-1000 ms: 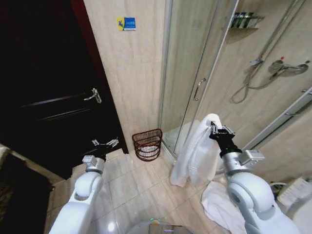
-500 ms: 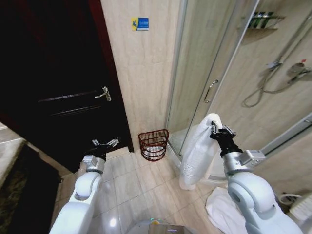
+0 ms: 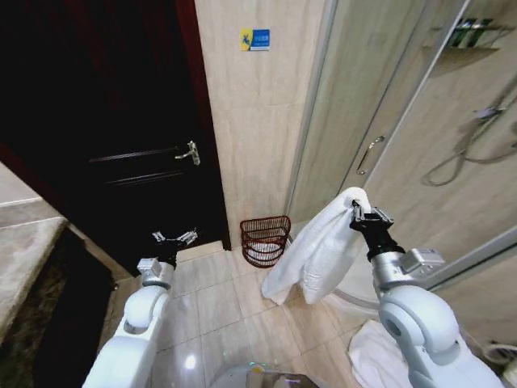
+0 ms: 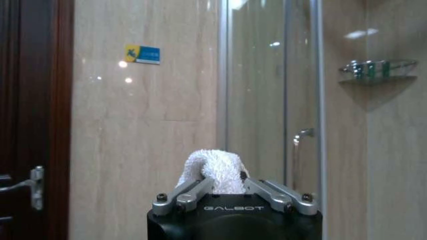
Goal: Discard the used towel into the hamper.
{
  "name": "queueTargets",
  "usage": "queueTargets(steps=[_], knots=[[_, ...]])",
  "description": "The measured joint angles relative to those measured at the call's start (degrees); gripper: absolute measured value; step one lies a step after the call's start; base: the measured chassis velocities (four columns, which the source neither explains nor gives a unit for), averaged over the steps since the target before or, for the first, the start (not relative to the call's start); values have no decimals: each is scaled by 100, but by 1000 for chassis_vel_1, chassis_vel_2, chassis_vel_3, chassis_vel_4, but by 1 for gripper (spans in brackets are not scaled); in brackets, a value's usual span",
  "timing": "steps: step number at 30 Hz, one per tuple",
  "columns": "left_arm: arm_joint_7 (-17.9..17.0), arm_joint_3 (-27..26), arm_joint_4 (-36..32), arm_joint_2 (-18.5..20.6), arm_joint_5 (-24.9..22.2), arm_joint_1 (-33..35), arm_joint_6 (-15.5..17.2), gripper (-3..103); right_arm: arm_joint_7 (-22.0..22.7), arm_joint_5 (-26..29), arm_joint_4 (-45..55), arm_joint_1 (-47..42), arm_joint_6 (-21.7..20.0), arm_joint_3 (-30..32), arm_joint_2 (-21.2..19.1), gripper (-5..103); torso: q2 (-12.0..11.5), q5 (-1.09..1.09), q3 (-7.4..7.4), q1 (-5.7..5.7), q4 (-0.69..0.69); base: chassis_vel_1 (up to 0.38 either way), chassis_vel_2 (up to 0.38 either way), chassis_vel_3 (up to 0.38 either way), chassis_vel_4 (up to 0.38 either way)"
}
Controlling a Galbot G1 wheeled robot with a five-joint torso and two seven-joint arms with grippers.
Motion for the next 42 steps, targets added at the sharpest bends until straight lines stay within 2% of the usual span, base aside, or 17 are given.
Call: queueTargets(steps=[15, 22, 33, 42], knots=[[0, -27, 1, -64, 42, 25, -15, 100, 45, 50, 11, 24, -42, 19, 4, 5, 0, 0, 0, 0, 1, 39, 38, 40, 40], [-116, -9, 84, -119, 209, 10, -236, 100, 75, 163, -51, 162, -52, 92, -58, 5, 1, 0, 0, 0, -1, 0, 0, 0, 0], [-293, -147, -50, -222, 434, 266, -213, 100, 107, 615, -605, 1579, -181, -255, -176, 5, 1, 0, 0, 0, 2, 0, 0, 0, 0], [-407, -113, -95, -230, 500, 350, -100, 100, -186, 970, -1033, 2235, -189, -240, -656, 5, 1, 1, 0, 0, -1, 0, 0, 0, 0]])
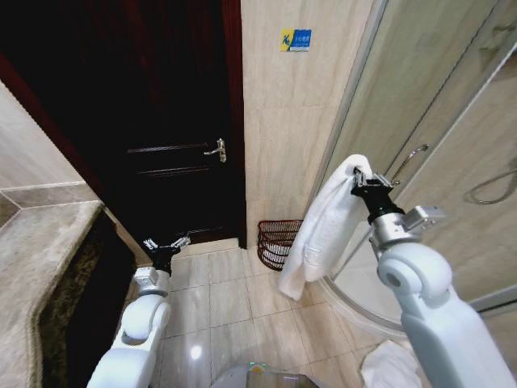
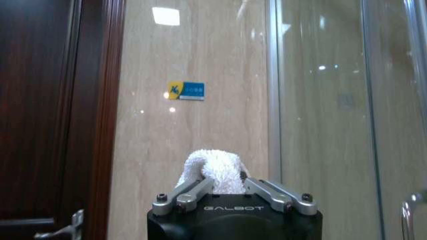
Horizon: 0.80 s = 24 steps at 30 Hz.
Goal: Discard the used towel into the hamper.
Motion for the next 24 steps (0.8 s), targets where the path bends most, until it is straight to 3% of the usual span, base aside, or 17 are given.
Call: queueTargets(steps=[8, 13, 24], knots=[[-9, 69, 35, 20, 35, -20, 41, 100, 122, 708, -962, 1503, -173, -323, -216, 5, 0, -2, 0, 0, 1, 0, 0, 0, 0], [-12, 41, 45, 35, 31, -17, 45, 100, 229, 1072, -1527, 2303, -161, -725, 135, 5, 0, -1, 1, 1, 1, 0, 0, 0, 0], [-32, -17, 50, 90, -20, -39, 81, 100, 353, 982, -2179, 3298, 110, -1487, 758, 5, -1, -2, 0, 0, 2, 0, 0, 0, 0]])
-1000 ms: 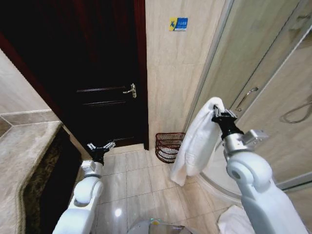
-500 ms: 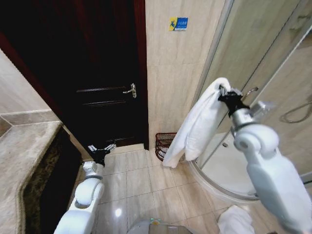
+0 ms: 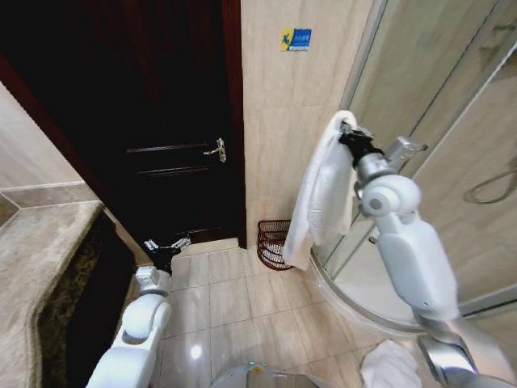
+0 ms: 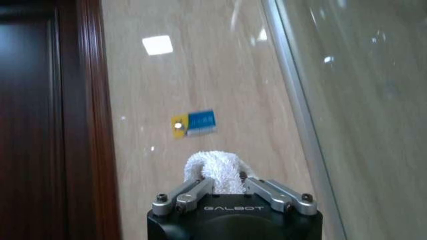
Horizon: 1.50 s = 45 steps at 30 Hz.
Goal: Discard the used towel into the hamper.
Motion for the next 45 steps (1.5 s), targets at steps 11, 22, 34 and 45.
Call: queueTargets(steps=[11, 22, 34, 45], knots=[[-2, -46, -20, -21, 4, 75, -17, 100, -45, 199, -676, 1264, -21, -415, -185, 5, 0, 1, 0, 0, -2, 0, 0, 0, 0], [-2, -136, -110, 5, -43, 120, -16, 100, -212, 249, -1571, 2386, -178, -839, -292, 5, 0, 2, 0, 0, 0, 0, 0, 0, 0], [1, -140, -139, 49, -102, 82, -4, 100, -457, 235, -2136, 3073, -239, -1151, -475, 5, 0, 2, 0, 0, -2, 0, 0, 0, 0], [1, -134, -87, 84, -173, -10, -5, 100, -680, -133, -2932, 3158, -39, -1303, -123, 5, 0, 2, 0, 0, -1, 0, 0, 0, 0]])
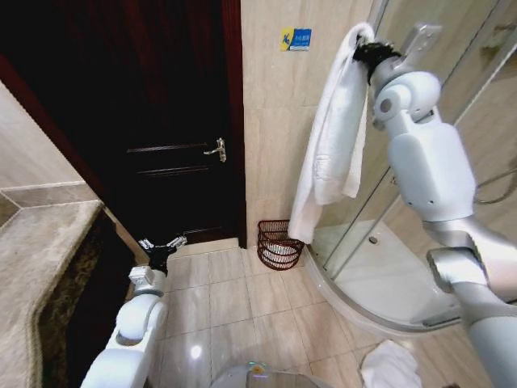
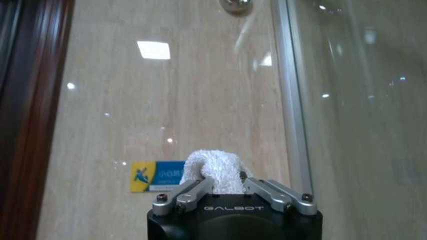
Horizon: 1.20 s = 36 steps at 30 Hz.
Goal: Discard the used towel into the hamper.
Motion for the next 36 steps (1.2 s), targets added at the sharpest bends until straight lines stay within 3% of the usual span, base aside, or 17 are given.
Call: queueTargets(steps=[14, 36], knots=[[1, 43, 16, -20, 2, -35, 5, 100, -73, -259, -256, 81, 77, 70, 133, 5, 0, -1, -1, 0, 1, 0, 0, 0, 0], [-4, 156, 61, 0, 19, -61, -2, 100, -44, -545, -110, -912, 147, 243, 314, 5, 0, 0, -1, 0, 0, 0, 0, 0, 0]])
